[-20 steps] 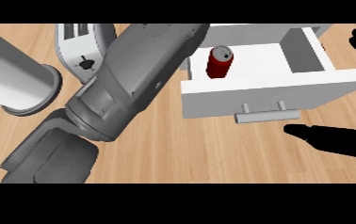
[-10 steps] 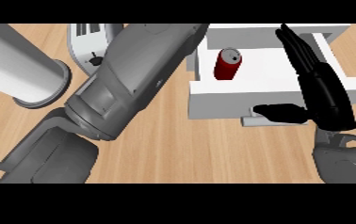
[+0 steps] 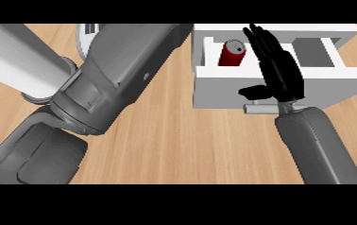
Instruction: Pick up the can, place it into the drawer and close the drawer
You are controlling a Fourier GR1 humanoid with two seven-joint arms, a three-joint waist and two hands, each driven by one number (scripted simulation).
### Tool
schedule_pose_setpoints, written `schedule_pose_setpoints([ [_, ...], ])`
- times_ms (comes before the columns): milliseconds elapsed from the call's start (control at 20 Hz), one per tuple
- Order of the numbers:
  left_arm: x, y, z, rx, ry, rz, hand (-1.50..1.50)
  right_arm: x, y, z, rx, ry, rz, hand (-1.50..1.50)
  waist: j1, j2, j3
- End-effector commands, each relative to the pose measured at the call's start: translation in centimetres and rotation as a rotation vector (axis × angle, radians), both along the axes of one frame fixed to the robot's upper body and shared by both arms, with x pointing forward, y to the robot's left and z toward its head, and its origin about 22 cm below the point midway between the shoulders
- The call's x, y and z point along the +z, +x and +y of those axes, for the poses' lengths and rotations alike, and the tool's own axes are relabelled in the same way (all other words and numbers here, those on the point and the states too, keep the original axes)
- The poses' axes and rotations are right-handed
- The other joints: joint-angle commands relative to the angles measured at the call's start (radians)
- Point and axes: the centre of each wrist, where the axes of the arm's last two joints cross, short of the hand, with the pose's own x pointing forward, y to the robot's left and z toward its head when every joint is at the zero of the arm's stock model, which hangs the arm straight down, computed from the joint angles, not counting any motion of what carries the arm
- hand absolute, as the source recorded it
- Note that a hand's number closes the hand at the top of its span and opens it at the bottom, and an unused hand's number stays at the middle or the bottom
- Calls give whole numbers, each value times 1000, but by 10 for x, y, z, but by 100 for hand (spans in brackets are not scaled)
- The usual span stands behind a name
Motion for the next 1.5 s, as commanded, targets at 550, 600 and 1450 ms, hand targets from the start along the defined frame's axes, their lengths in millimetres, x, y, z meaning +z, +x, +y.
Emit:
schedule_pose_setpoints([
  [550, -8, 12, 59, 34, 17, 26, -150, -25, 73, 25, -166, -66, -148, -150, 59, -11, -1],
  [600, 8, 11, 55, 35, 6, 12, -150, -23, 80, 14, -181, -69, -170, -150, 56, -4, 0],
  [1450, -7, 0, 90, -13, 16, 22, -150, 40, 121, 25, -209, -63, -239, -150, 121, 4, 0],
])
